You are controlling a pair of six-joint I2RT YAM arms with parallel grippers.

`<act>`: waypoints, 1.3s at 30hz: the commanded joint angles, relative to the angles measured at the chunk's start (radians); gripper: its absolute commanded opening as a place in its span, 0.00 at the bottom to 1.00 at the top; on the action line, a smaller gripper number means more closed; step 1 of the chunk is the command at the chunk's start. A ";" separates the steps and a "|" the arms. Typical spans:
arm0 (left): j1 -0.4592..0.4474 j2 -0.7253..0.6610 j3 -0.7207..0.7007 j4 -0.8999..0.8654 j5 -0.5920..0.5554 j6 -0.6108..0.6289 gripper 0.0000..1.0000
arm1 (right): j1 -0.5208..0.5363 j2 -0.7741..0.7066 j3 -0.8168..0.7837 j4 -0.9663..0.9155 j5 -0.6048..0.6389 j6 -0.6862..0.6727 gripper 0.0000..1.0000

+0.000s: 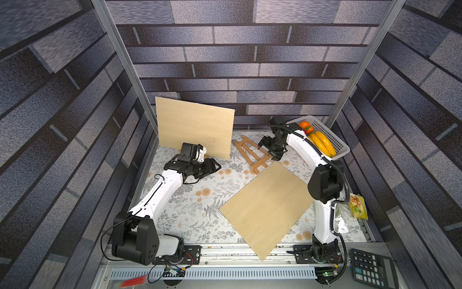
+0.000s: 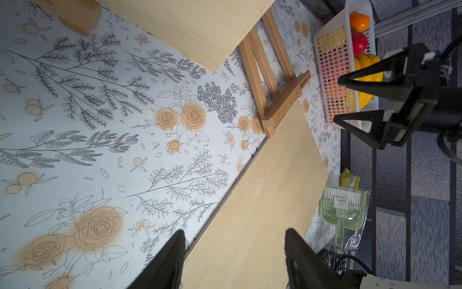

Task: Assemble the easel
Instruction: Pick up the easel at the center of the board.

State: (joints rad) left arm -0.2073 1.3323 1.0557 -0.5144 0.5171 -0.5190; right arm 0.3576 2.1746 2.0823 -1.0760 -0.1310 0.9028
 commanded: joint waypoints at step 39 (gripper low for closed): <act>-0.091 -0.126 0.022 -0.026 -0.086 0.001 0.72 | -0.204 -0.434 -0.549 0.335 -0.239 -0.058 0.00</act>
State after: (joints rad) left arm -0.2558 1.2156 1.0401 -0.6170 0.4446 -0.5182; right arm 0.1547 1.8622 1.6039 -0.8566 -0.2443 0.8639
